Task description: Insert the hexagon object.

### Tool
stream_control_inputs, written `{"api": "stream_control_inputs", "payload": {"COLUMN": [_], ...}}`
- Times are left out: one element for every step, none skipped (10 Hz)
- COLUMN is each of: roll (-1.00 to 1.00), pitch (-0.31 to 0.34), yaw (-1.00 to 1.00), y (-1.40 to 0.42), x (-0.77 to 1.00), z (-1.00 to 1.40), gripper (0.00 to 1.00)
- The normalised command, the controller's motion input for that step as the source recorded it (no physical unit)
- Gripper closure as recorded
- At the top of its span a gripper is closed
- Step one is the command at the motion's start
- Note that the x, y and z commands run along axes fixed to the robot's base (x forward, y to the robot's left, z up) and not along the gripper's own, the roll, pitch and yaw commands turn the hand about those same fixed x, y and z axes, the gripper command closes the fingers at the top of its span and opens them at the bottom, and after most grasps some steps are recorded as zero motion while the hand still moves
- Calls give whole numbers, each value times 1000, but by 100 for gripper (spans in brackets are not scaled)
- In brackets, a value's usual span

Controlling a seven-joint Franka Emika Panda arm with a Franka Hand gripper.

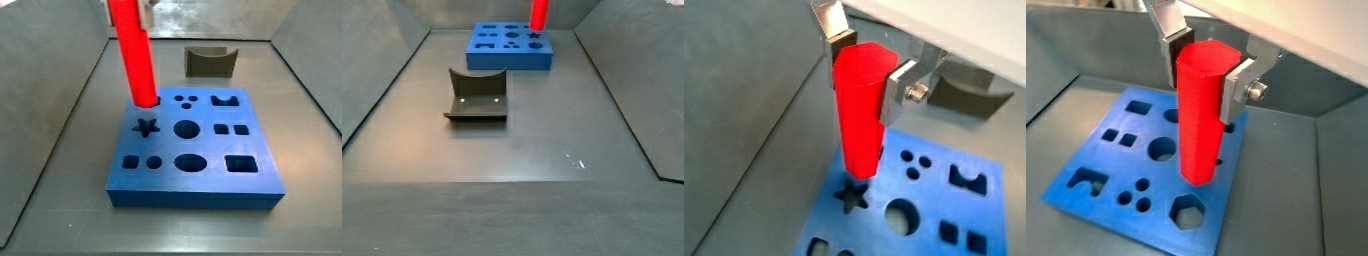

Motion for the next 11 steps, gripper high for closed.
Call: {"api": "stream_control_inputs", "payload": {"roll": [0,144,107,26,0,0,0,0,0,0,0], "pitch": [-44,11,17,0,-17,-4,0,0,43,90,131], "yaw": [-546,-469,-477,-460,-283,-123,0,0,0,0,0], "y": [269,254,429,440,211,54,0,37,120,171,106], "x": [0,77,77,0,-111,0,0,0,191,277,346], "z": [-103,-143,-200,-209,-229,-186,-117,-163,-371,-354,-297], "gripper": [100,100,100,100,100,100,100,100,100,100,100]}}
